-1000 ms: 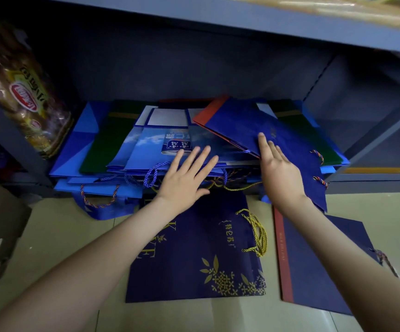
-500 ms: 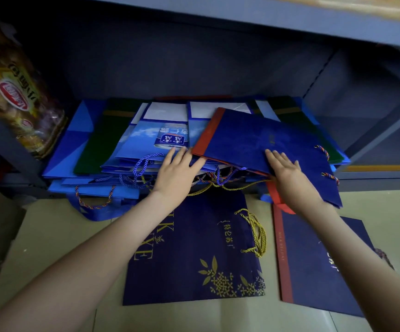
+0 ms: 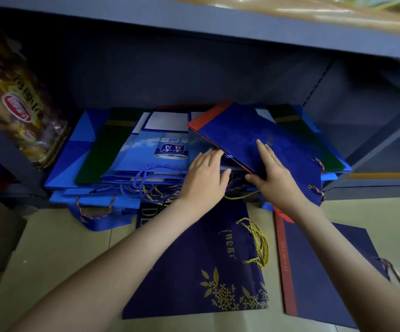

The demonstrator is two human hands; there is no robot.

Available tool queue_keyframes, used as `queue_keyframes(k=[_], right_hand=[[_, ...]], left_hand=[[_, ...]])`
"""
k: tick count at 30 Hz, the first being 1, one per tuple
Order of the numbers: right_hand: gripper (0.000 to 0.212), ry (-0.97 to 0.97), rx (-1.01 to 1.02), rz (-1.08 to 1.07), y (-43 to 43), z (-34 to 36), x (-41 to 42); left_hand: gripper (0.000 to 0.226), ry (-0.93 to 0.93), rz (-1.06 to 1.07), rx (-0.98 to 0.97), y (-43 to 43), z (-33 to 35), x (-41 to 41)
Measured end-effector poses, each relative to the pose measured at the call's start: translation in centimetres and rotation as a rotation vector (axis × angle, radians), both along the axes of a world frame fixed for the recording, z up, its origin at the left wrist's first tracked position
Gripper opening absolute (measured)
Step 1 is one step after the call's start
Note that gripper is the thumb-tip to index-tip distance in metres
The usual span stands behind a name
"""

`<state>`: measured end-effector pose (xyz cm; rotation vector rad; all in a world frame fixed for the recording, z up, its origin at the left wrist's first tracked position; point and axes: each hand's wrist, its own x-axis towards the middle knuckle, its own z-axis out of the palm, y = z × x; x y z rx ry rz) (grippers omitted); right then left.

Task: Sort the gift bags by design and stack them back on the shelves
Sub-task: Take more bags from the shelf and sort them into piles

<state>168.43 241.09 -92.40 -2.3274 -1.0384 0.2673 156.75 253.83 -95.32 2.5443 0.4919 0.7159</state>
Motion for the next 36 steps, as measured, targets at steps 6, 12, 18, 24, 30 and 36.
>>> queue_keyframes(k=[6, 12, 18, 24, 30, 36], right_hand=[[0.069, 0.001, -0.071, 0.066, -0.7, 0.7, 0.6], [0.054, -0.087, -0.174, 0.042, 0.0, 0.2, -0.1], [0.056, -0.365, -0.411, -0.047, 0.3, -0.7, 0.0], [0.047, -0.452, -0.331, -0.114, 0.1, -0.2, 0.1], [0.032, -0.646, -0.135, -0.141, -0.2, 0.9, 0.6], [0.038, -0.626, -0.073, -0.257, -1.1, 3.0, 2.3]], left_hand=[[0.024, -0.084, 0.042, -0.221, 0.1, 0.1, 0.9], [0.016, 0.004, 0.044, -0.27, 0.7, 0.2, 1.0], [0.024, 0.074, 0.058, 0.056, 1.6, 0.4, -0.6], [0.025, -0.029, 0.074, 0.232, 2.5, -0.7, -2.3], [0.026, -0.145, 0.071, 0.169, 2.8, -0.5, -3.1], [0.029, -0.118, 0.184, 0.018, 4.4, -0.1, -4.4]])
